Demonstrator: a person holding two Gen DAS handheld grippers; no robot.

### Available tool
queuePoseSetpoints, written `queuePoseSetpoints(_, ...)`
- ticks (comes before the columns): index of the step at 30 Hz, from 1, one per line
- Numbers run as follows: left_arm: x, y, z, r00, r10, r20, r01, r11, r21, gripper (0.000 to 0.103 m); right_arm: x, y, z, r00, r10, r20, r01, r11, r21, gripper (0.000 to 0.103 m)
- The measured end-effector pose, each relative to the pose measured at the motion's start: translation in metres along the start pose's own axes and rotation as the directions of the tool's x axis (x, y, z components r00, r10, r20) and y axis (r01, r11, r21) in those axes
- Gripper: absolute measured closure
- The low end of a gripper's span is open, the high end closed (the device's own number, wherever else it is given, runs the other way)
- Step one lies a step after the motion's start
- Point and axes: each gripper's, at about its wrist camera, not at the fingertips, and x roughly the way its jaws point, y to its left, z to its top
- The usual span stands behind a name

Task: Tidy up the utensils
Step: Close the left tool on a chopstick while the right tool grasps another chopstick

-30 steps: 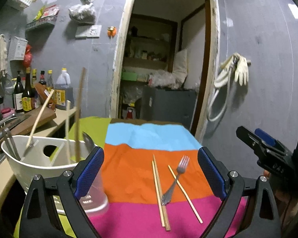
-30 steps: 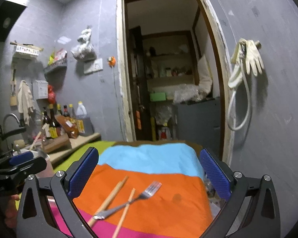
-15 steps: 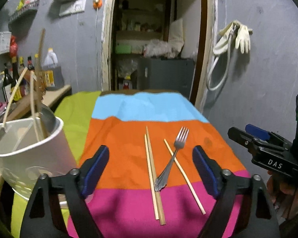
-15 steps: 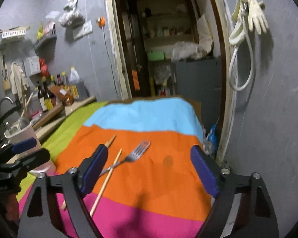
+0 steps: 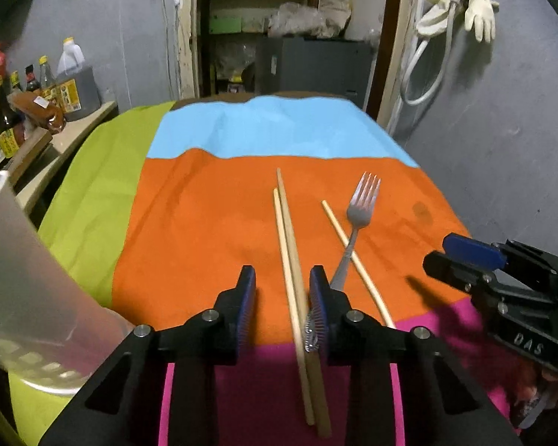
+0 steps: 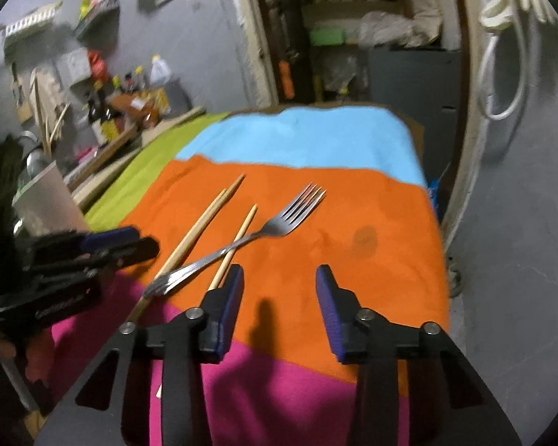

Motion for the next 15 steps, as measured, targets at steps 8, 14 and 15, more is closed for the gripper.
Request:
queuePoseSetpoints(8,0.02,0.012,0.002,0.996,-0.054,-0.073,0.053,0.998,-0.02,0.08,0.019,0.017,0.001,0.992,0.075,-0.103,-0.079,0.996,-0.044,0.075)
queuePoseSetpoints(14,0.025,0.015,0.007,0.994,-0.061,-0.088,0.059,0.998,-0.029,0.086,0.026,0.02,0.003,0.981,0.119,-0.151,-0.124,0.992,-0.022,0.078)
queuePoseSetpoints(15,0.025,0.014,0.008,0.994,-0.063,-0.091,0.061,0.998,-0.03,0.087,0.027,0.021,0.003,0.98,0.124,-0.153,-0.129,0.991,-0.019,0.078)
